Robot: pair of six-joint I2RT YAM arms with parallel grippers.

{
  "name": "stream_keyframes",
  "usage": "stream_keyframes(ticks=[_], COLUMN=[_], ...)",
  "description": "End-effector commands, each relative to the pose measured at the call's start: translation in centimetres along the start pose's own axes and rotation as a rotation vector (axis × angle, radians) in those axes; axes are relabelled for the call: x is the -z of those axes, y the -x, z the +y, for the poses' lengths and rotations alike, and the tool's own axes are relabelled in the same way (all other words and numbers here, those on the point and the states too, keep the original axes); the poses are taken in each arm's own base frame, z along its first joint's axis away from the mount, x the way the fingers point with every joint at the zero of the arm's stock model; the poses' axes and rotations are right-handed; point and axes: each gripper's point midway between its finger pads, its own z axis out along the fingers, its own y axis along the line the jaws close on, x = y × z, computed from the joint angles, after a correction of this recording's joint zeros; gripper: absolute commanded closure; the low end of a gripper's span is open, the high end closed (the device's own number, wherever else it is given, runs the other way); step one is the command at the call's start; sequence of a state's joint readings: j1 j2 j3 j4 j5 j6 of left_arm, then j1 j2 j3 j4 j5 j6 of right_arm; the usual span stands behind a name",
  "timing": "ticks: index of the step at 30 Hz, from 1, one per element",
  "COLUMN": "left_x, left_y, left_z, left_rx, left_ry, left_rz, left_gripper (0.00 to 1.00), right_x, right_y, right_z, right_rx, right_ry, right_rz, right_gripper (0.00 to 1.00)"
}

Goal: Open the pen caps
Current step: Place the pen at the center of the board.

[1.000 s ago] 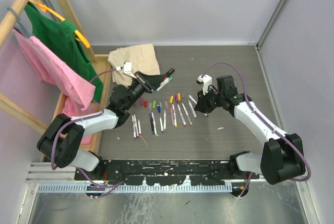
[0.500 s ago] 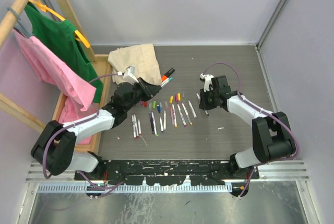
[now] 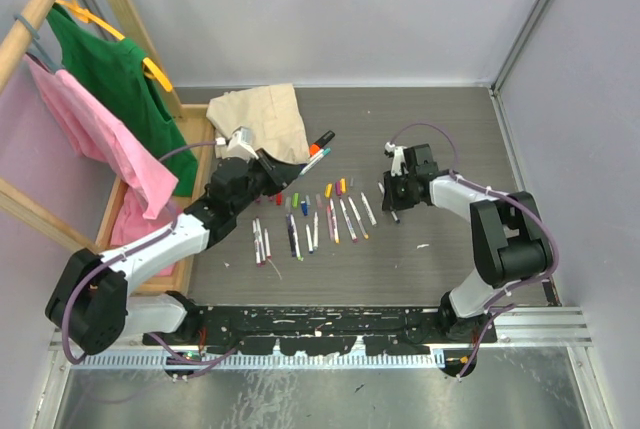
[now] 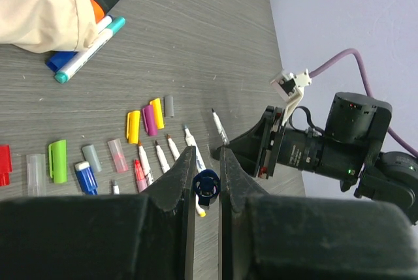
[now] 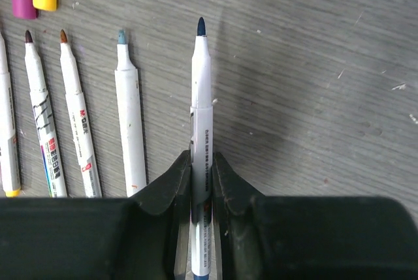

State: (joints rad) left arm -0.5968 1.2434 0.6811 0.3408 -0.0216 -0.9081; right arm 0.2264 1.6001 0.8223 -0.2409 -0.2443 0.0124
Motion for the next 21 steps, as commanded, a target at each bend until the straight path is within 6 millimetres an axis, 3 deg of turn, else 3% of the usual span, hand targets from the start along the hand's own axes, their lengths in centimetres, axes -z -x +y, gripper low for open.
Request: stream_keyframes(ticks=[1,6,14,21], left_x=[0.0,-1.2,-2.6,-5.2], left_y=[0.0,-2.0,-3.5,-6.4], left_z=[-1.8,-1.6,-2.1,-2.2], left_rx=[-0.002,-0.012,-0.031,-0.098], left_ry=[-0.069,-0.067,-0.056,0.032], left_rz=[0.021,0.093,0.128,0.209], left_gripper=[1.00,1.00,1.00,1.00], right_x=[-0.3,-0.6,-0.4,1.2], right_y=[1.6,1.1,1.2,2.6], right_z=[-0.3,-0.4,-0.5,0.5], right_rx=[-0.019,-0.029,-0.034,-0.011], right_ry=[0.015,0.032,0.046,0.111], right_rz=[-0.024,0.013,0.022,-0.016], right_gripper=[0.76,0.71,0.66,0.57])
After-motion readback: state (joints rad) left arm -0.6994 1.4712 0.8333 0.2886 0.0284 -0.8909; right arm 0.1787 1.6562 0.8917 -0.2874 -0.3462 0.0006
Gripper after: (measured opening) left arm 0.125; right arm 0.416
